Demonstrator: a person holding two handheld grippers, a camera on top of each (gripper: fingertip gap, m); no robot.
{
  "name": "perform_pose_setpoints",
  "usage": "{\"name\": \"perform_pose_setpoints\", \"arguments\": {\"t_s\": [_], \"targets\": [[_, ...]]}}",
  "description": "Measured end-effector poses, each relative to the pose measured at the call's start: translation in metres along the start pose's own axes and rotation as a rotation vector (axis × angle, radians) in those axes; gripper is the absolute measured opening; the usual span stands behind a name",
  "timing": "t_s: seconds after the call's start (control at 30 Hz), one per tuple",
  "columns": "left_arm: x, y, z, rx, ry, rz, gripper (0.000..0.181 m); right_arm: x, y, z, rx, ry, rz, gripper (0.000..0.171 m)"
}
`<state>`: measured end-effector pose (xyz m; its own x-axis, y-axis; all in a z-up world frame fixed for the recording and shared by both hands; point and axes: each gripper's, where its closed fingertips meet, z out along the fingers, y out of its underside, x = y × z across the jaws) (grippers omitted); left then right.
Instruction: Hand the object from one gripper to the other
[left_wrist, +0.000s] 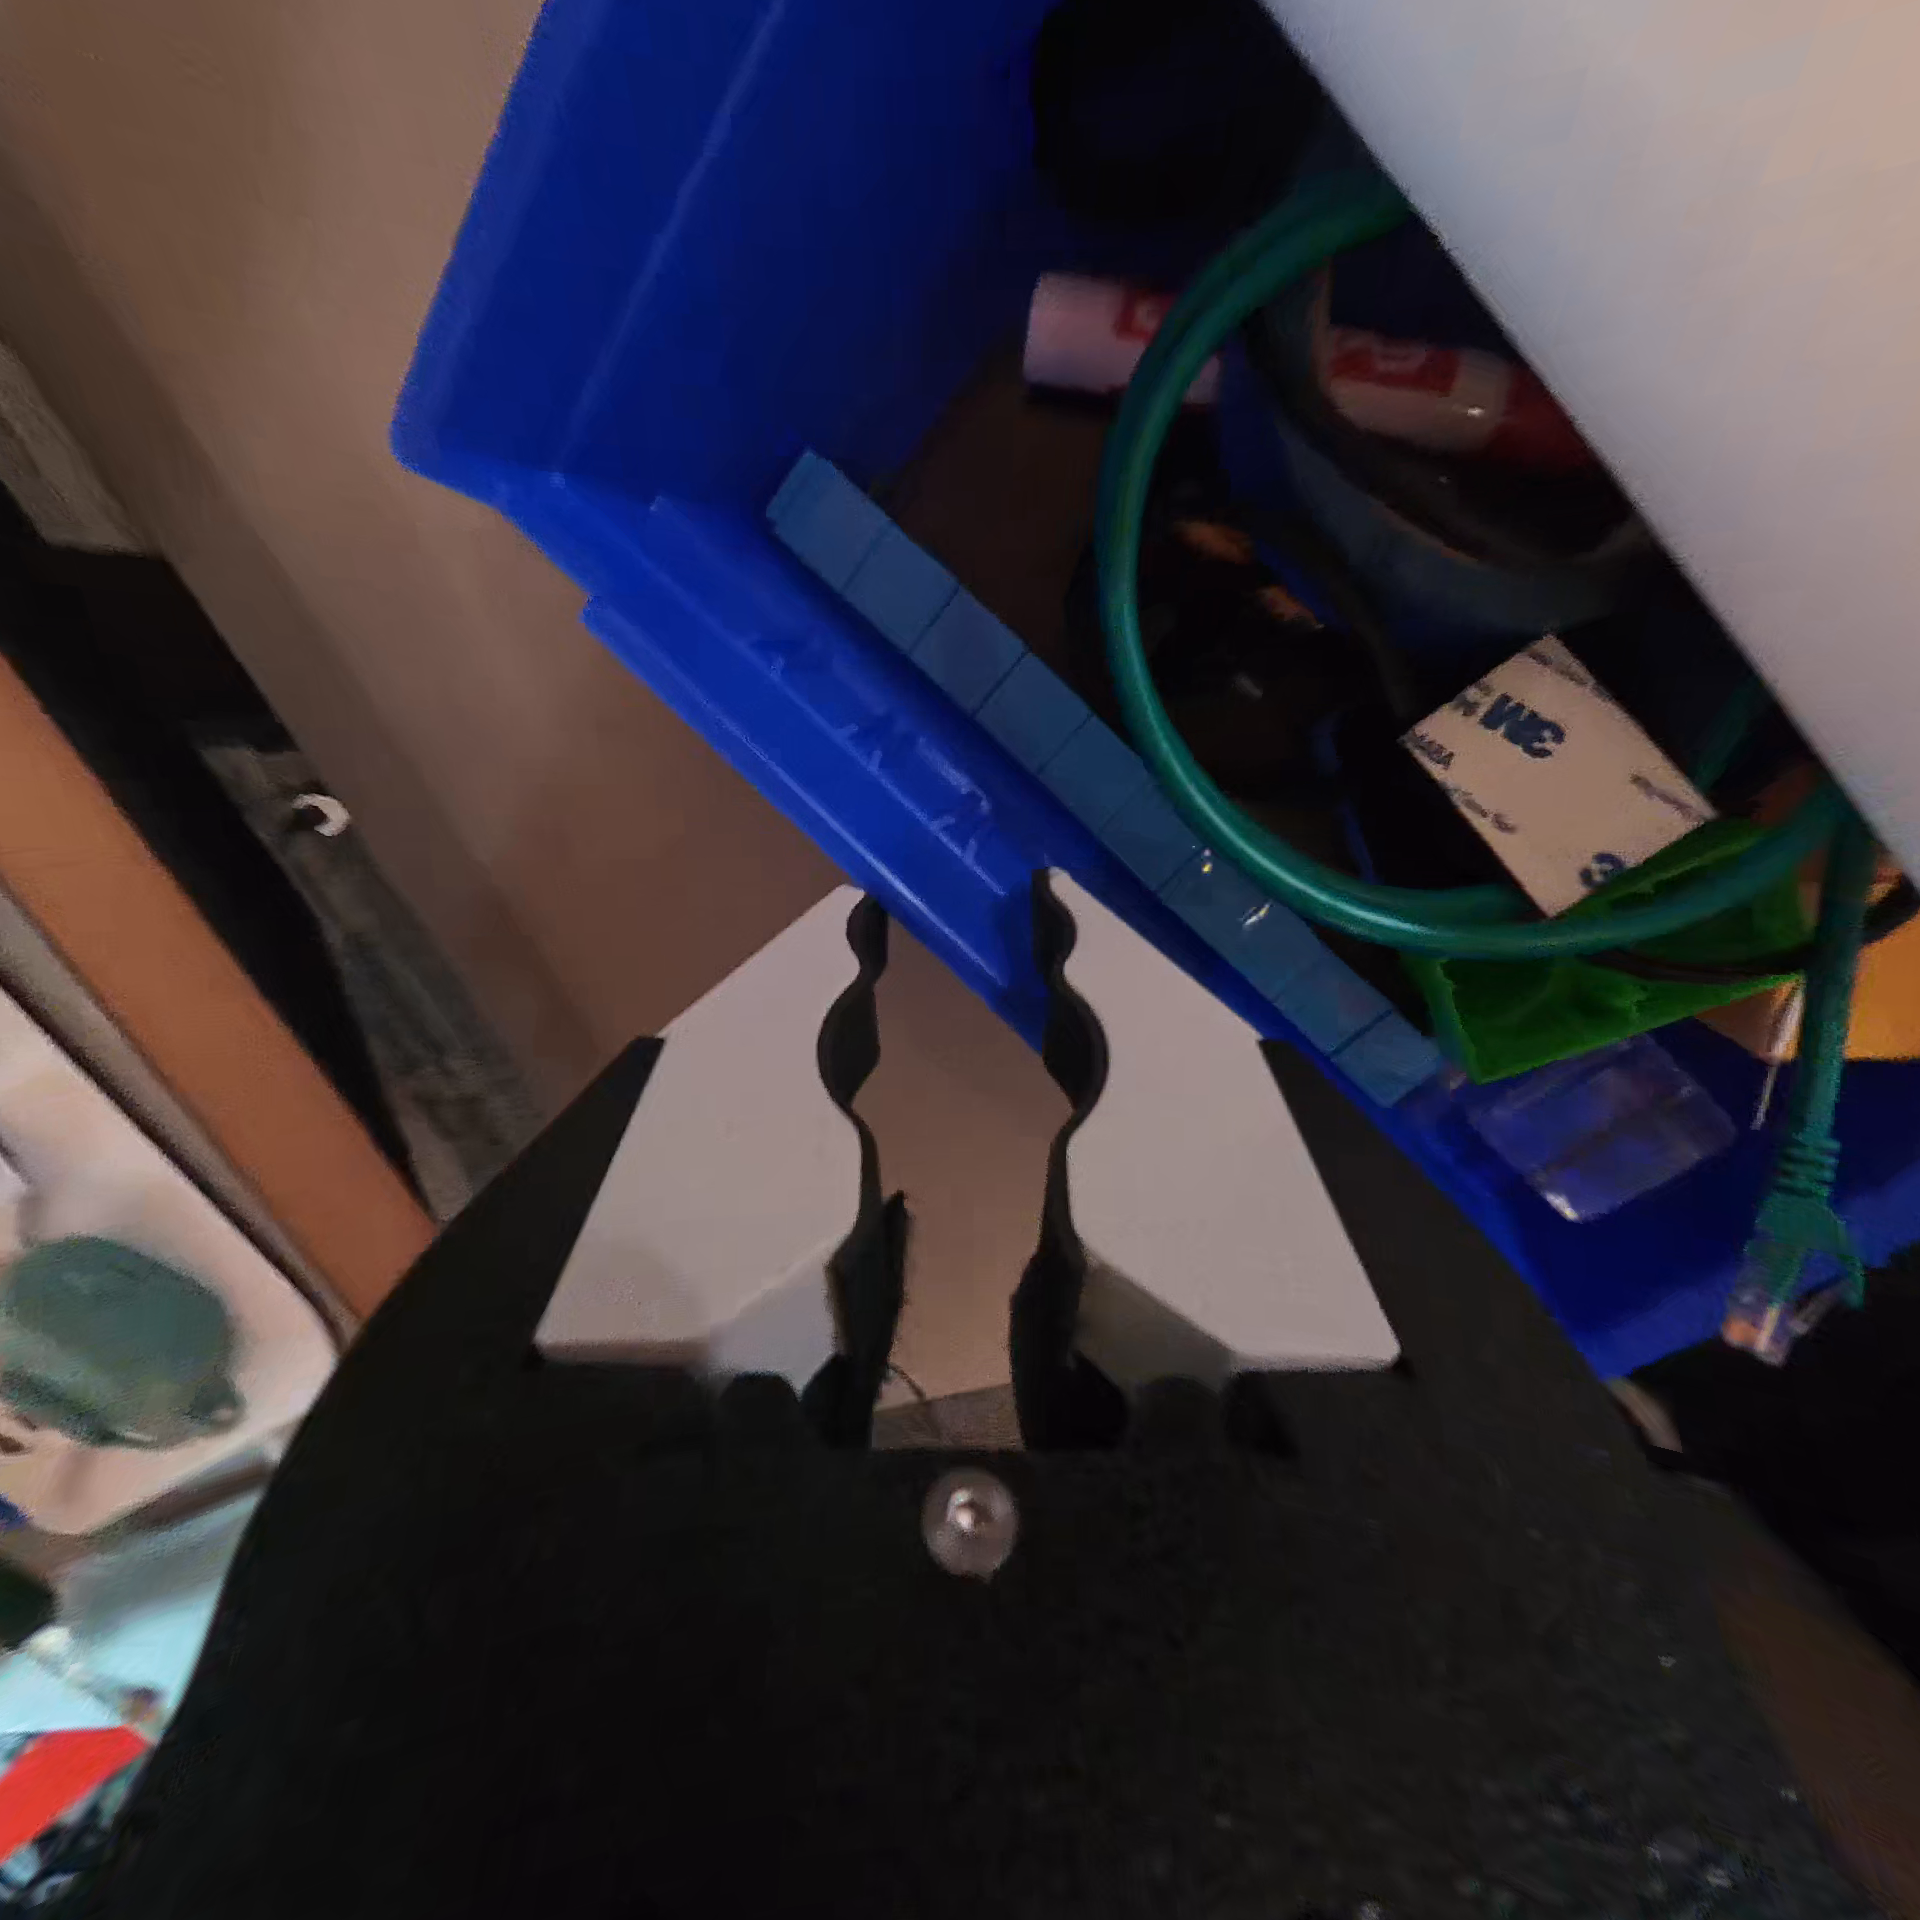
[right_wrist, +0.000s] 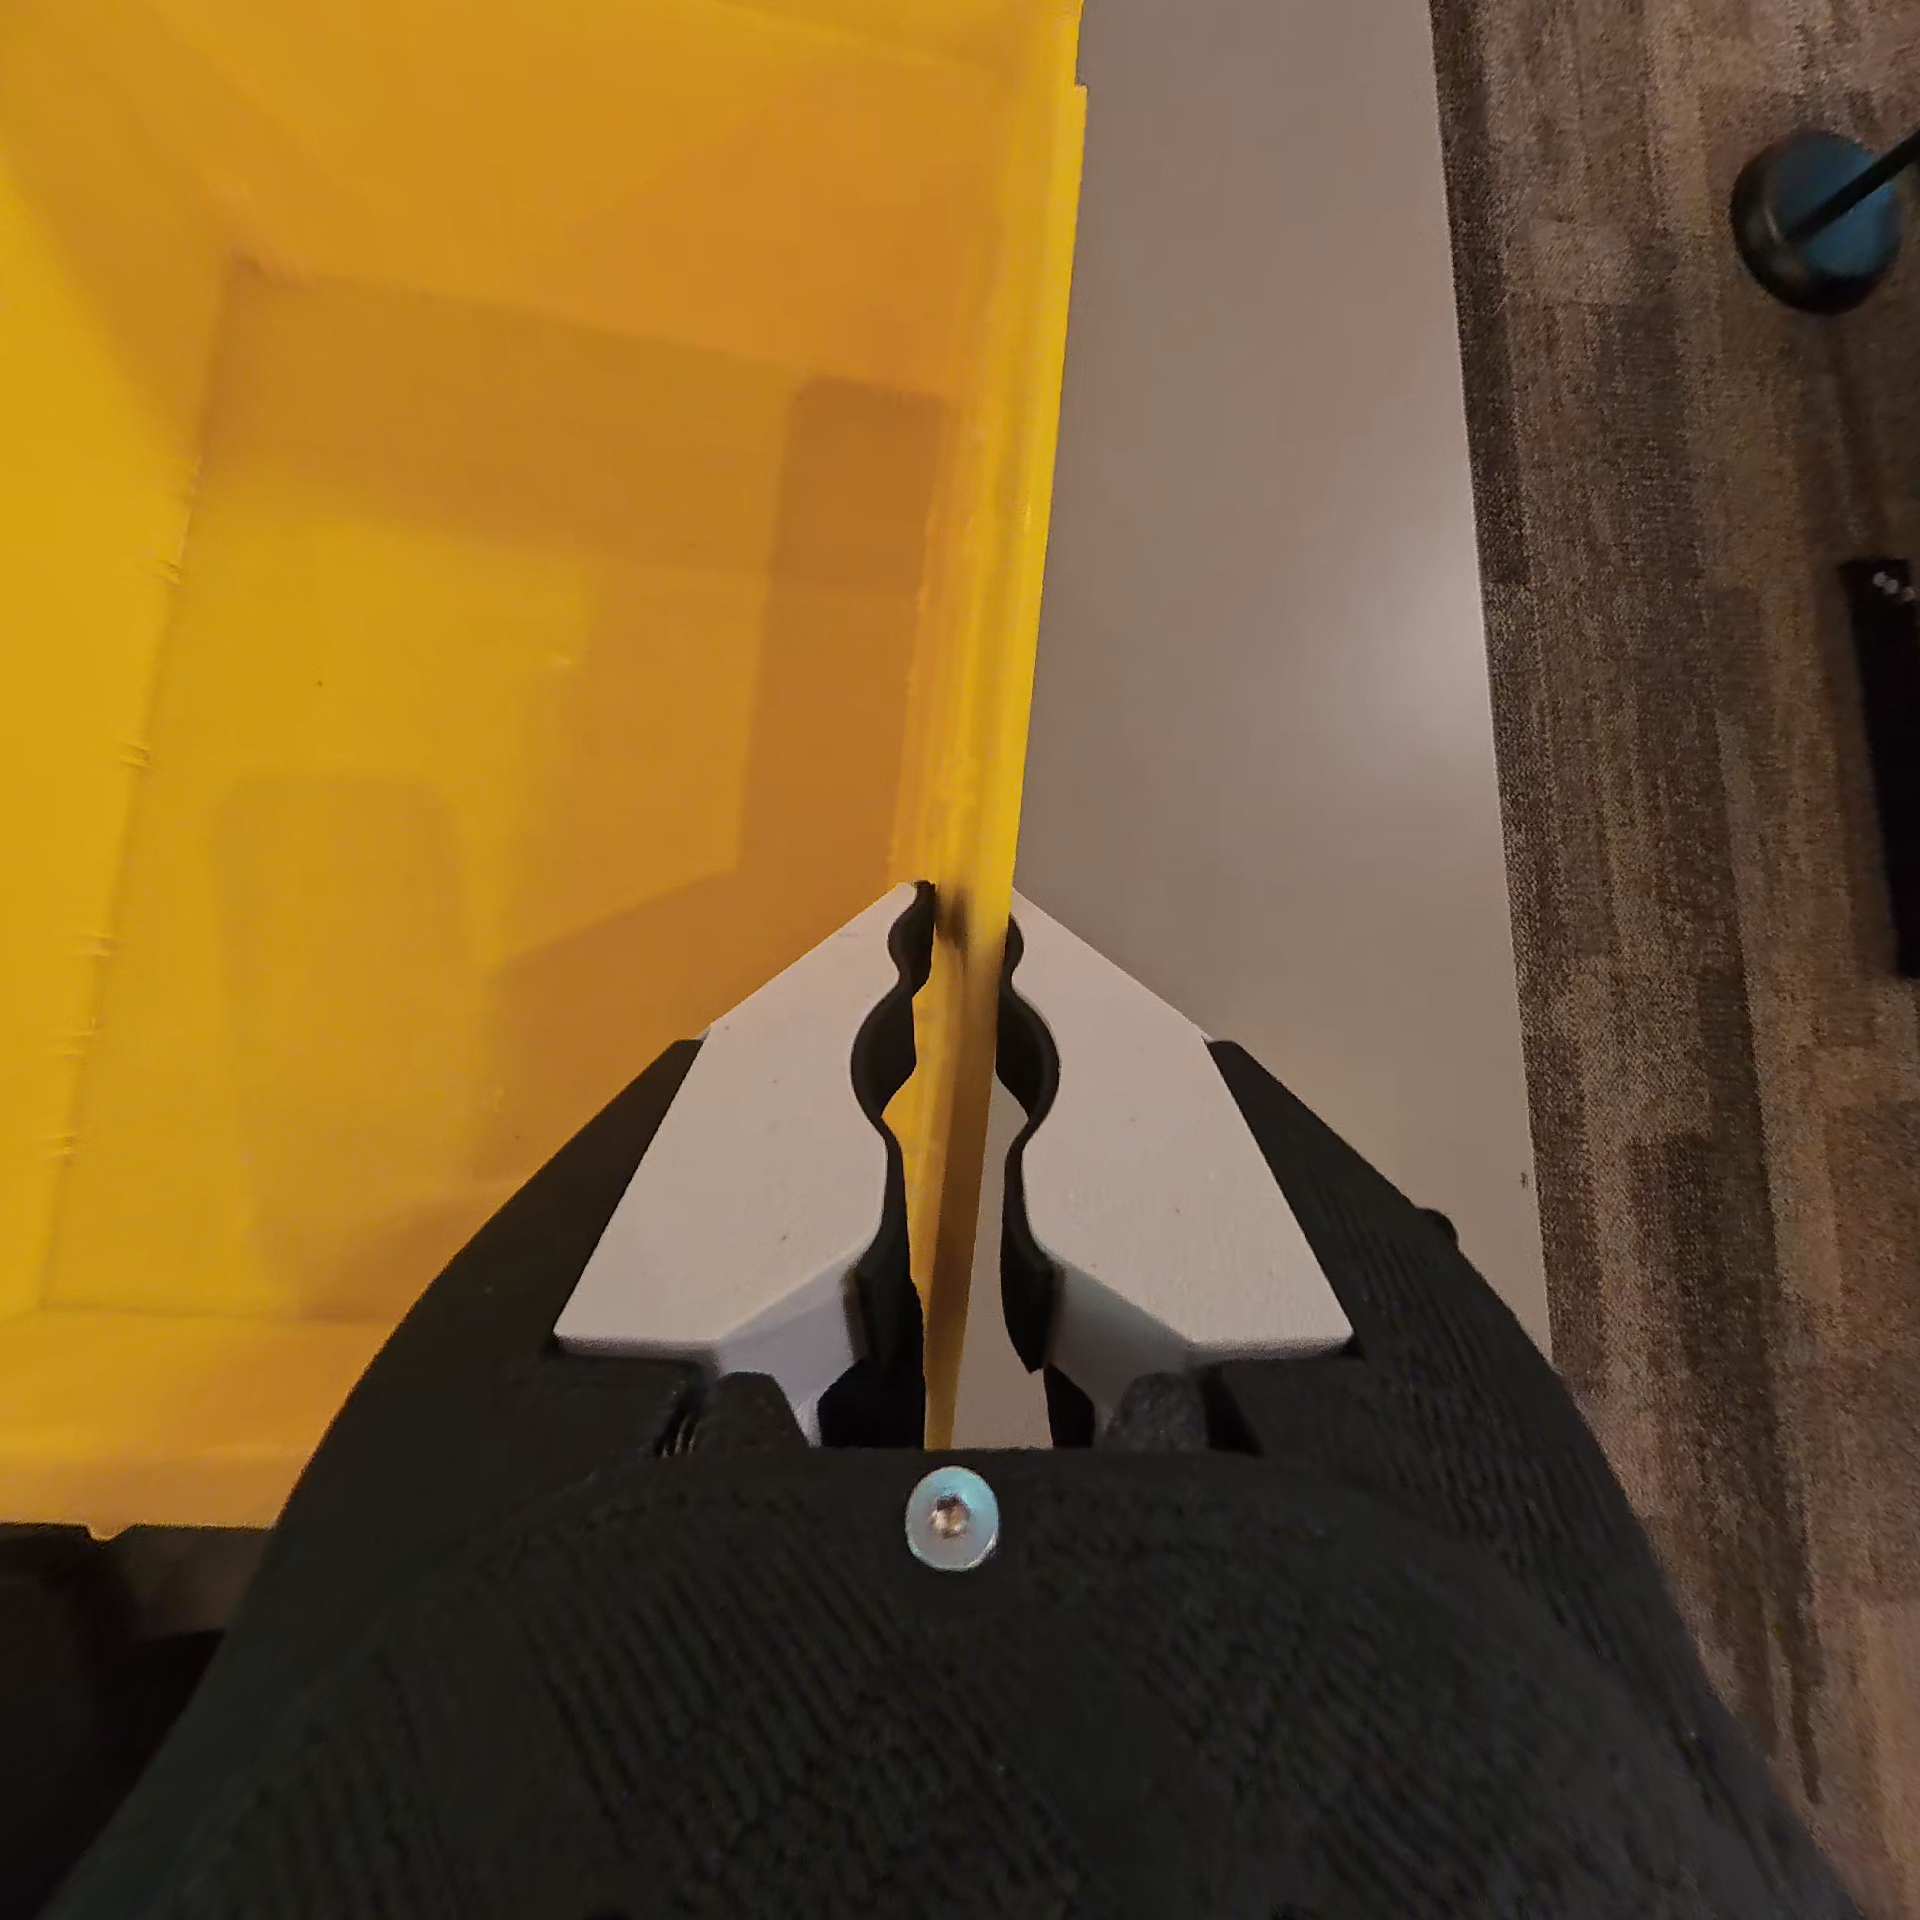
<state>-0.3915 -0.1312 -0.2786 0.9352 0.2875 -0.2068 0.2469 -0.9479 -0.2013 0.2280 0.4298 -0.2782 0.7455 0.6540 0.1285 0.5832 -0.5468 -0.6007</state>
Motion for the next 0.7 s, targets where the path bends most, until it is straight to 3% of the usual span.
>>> {"name": "perform_pose_setpoints", "arguments": {"t_s": [0.03, 0.33, 0.4, 0.47, 0.6, 0.7], "targets": [[-0.008, -0.002, 0.002, 0.0, -0.005, 0.023, 0.025, 0.002, 0.001, -0.001, -0.003, 0.007, 0.008, 0.006], [-0.059, -0.017, 0.011, 0.019, -0.164, 0.146, 0.03, 0.025, 0.015, -0.008, -0.019, 0.075, 0.067, 0.01], [-0.068, -0.01, 0.005, -0.015, -0.228, 0.094, 0.077, 0.027, 0.012, -0.018, 0.005, 0.086, 0.07, 0.028], [-0.08, -0.004, -0.01, -0.006, -0.313, 0.006, 0.097, 0.025, -0.004, -0.036, 0.103, 0.063, 0.095, 0.04], [-0.091, -0.009, -0.066, 0.285, -0.459, -0.23, 0.088, 0.026, -0.053, -0.085, 0.395, 0.123, 0.112, 0.049], [-0.06, -0.031, -0.109, 0.654, -0.35, -0.353, 0.097, 0.004, -0.104, -0.132, 0.716, 0.16, 0.061, 0.054]]}}
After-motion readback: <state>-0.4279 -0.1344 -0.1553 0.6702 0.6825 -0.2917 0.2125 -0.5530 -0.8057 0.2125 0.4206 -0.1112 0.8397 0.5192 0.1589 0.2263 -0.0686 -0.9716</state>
